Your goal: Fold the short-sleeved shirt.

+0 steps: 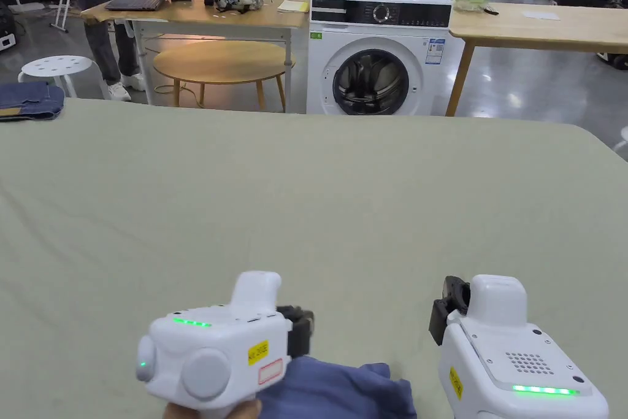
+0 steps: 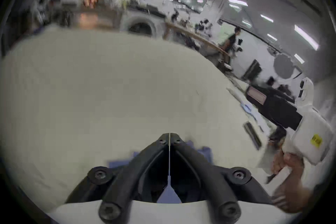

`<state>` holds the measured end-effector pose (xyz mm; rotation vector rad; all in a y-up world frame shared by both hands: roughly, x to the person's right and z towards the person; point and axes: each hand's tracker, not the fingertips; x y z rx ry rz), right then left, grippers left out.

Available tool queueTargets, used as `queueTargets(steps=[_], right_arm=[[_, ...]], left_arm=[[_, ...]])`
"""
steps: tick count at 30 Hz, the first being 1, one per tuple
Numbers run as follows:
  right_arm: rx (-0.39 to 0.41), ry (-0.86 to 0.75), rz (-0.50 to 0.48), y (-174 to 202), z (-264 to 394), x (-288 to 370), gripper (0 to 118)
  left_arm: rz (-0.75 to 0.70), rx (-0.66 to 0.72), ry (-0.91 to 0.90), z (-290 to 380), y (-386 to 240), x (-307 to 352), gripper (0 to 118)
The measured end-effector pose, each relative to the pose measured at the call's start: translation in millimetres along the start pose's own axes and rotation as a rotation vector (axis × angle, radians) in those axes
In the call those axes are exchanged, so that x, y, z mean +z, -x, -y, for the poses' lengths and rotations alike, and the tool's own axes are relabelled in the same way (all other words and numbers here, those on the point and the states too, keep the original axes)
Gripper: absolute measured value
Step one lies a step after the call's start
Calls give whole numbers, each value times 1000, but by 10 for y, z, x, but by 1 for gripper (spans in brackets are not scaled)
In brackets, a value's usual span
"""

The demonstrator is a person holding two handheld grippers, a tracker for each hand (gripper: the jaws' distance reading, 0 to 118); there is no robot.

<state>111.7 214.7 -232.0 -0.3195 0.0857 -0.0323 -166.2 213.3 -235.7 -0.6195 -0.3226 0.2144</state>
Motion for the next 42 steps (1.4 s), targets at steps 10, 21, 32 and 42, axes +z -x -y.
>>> queueTargets(steps=[10,21,32,42], right_arm=[[1,-161,20,168,-134,98,0],[46,-161,6,257,-139,249,0],[131,273,-121,463,910,311,0],[97,415,-43,421,1250,-196,0]], left_arm=[[-403,-185,-456,45,125,598,0],[-447,-170,-518,125,201,774,0],[-412,-76,-379,467,494,803,0],[-309,21,-190,731,722,852,0]])
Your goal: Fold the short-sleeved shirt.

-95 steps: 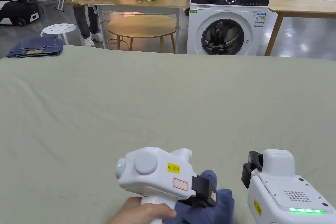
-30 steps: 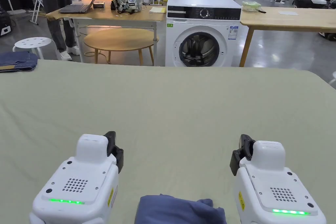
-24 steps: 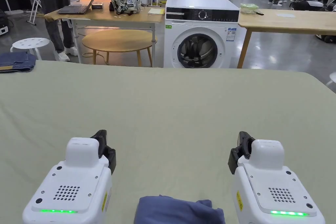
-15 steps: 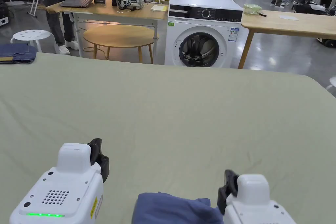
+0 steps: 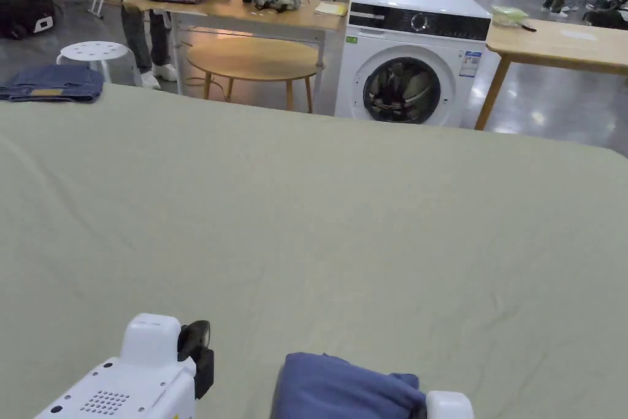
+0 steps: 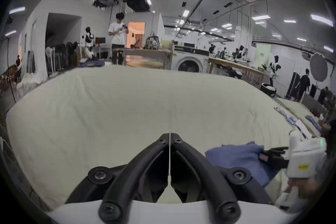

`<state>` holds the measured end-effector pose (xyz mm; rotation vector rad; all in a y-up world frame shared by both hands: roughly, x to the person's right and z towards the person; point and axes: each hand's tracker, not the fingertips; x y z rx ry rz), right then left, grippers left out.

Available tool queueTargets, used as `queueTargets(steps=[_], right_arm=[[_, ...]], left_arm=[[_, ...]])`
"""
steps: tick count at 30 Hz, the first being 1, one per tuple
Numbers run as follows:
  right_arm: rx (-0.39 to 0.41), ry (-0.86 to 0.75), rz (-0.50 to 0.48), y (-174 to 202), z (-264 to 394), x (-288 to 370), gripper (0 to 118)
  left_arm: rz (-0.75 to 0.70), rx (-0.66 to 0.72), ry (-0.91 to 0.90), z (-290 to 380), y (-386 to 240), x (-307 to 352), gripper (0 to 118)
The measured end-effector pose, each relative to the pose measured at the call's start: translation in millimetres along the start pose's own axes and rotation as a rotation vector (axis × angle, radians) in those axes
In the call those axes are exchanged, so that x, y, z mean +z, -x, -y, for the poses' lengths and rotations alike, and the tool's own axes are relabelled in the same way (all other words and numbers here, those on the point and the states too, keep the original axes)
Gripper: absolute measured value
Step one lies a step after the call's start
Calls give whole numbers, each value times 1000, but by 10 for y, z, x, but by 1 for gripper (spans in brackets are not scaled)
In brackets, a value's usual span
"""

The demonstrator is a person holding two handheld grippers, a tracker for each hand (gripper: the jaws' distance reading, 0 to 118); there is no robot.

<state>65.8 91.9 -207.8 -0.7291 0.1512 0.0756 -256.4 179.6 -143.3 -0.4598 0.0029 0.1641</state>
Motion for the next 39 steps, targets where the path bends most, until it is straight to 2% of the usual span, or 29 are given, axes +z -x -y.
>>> queueTargets(steps=[5,9,11,13,14,15,16,17,21,26,27,30,33,35,39], right_arm=[[-14,20,1,-29,-102,-40,0],[-19,29,-5,-72,-85,-81,0],[-20,38,-7,-88,-103,-103,0],[-27,45,-14,-115,-93,-122,0],[-31,47,-18,-129,-96,-123,0],[-32,49,-22,-142,-100,-128,0],[-32,50,-24,-134,-97,-112,0],[-32,51,-27,-138,-96,-108,0],[-34,54,-36,-163,-82,-123,0],[-37,52,-40,-185,-59,-144,0],[-37,52,-40,-190,-57,-147,0],[-38,51,-40,-190,-42,-143,0],[-27,50,-37,-156,-38,-105,0],[-9,45,-35,-142,-38,-96,0],[6,47,-31,-125,-55,-62,0]], left_arm=[[106,76,148,18,98,-145,0],[260,233,294,6,206,-372,0],[338,329,372,22,256,-528,14],[422,371,458,50,264,-715,36],[459,392,486,80,262,-806,43],[501,417,518,110,265,-902,58],[550,449,545,144,271,-992,78],[583,479,584,186,273,-1059,80],[666,590,685,390,292,-1403,80],[840,698,731,482,161,-1557,78],[856,690,740,501,135,-1591,74],[774,590,739,489,32,-1570,33],[777,635,742,538,56,-1552,28],[750,589,726,496,-1,-1474,22],[759,565,707,471,16,-1463,18]])
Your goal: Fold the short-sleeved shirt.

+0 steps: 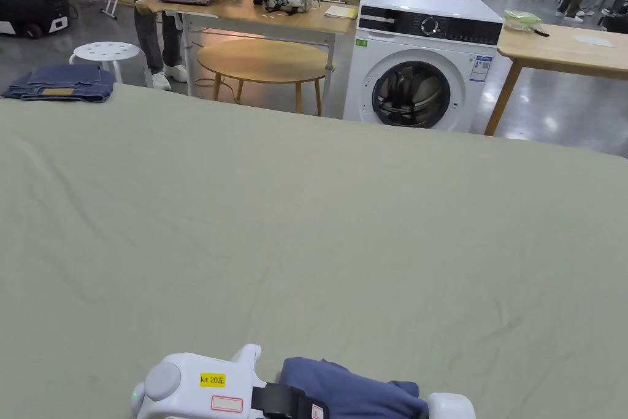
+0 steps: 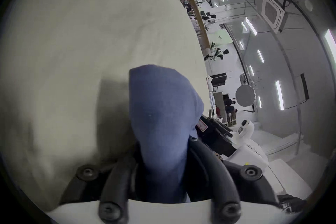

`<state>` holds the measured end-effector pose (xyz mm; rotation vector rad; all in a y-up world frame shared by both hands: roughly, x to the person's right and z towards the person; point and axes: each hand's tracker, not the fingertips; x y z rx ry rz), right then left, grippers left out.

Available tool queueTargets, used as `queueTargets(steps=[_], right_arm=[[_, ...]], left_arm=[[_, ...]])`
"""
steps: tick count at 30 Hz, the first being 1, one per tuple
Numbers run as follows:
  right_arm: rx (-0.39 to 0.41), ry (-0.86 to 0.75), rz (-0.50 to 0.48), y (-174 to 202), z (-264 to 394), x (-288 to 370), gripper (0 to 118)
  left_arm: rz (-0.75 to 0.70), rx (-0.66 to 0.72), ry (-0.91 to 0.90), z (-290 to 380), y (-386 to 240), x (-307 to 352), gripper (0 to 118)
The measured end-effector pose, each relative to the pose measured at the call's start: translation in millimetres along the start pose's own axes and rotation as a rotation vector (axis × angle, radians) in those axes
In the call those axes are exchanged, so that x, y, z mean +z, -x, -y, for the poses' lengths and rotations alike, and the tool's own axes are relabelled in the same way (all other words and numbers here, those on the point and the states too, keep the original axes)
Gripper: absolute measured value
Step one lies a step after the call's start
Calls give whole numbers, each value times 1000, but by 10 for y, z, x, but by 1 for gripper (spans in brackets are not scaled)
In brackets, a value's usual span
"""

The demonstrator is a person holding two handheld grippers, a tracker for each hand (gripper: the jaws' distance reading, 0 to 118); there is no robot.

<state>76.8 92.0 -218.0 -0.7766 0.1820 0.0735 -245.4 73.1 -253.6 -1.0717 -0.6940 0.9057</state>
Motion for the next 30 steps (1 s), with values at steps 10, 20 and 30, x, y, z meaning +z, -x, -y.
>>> queueTargets(steps=[10,20,30], right_arm=[[33,-47,-7,112,-108,156,0],[68,-149,-39,334,-488,419,0],[80,-288,-54,416,-685,371,0]], left_arm=[[21,-46,-18,-14,-166,251,17],[-33,-120,-32,-29,-442,790,17],[-207,-111,-107,-384,-162,2060,17]])
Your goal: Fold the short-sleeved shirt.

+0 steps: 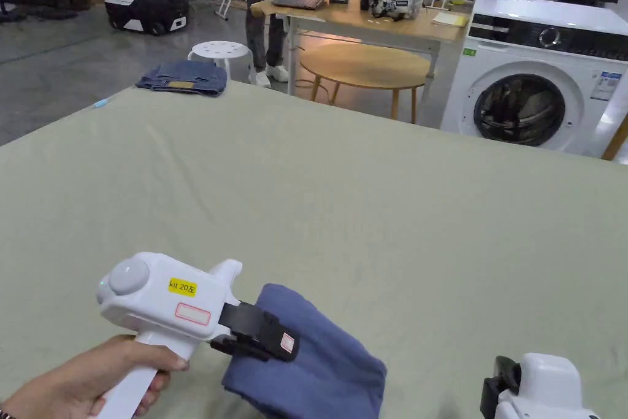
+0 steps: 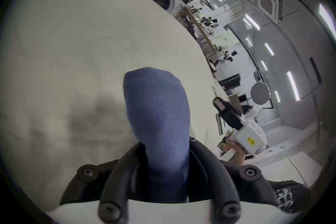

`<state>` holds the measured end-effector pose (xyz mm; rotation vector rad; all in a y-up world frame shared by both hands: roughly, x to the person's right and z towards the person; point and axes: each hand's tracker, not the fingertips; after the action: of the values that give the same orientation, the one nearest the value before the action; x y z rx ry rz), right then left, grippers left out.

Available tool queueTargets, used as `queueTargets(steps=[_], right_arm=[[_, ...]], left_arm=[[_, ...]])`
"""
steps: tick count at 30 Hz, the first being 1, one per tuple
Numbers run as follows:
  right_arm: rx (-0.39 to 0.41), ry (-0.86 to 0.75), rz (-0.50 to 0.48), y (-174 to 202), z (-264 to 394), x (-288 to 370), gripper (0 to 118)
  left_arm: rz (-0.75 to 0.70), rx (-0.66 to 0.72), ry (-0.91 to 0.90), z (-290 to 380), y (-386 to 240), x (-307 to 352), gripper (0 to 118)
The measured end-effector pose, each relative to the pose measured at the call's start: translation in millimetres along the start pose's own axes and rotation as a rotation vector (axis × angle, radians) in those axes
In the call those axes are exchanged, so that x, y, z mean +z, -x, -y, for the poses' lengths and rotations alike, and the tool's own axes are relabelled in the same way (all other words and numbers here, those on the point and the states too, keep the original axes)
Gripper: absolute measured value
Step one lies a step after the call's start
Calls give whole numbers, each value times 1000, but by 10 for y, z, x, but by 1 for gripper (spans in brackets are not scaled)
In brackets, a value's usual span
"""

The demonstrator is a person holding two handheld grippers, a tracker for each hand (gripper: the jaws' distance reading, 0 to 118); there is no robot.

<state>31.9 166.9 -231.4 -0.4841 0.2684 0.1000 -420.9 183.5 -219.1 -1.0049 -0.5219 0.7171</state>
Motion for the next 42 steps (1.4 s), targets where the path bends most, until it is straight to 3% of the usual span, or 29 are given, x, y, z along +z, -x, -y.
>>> queueTargets(steps=[9,20,28,30,32,34,38,42], right_arm=[[-17,-139,24,116,-318,-88,0],[-2,-177,3,316,-503,-184,0],[11,-142,-17,433,-454,-251,0],[12,-133,-19,445,-444,-266,0],[16,-126,-20,464,-453,-248,0],[21,-125,-22,472,-456,-245,0],[27,-127,-25,484,-479,-252,0],[23,-127,-28,486,-494,-257,0]], left_arm=[[-226,106,-87,-312,559,1234,17],[-433,212,-142,-444,1062,2465,17],[-500,259,-161,-422,1425,2813,17],[-541,260,-161,-422,1461,2814,23],[-640,235,-177,-402,1288,2802,43],[-730,245,-185,-442,1257,2850,56],[-867,240,-256,-442,1258,2937,56],[-800,208,-304,-415,1081,2803,56]])
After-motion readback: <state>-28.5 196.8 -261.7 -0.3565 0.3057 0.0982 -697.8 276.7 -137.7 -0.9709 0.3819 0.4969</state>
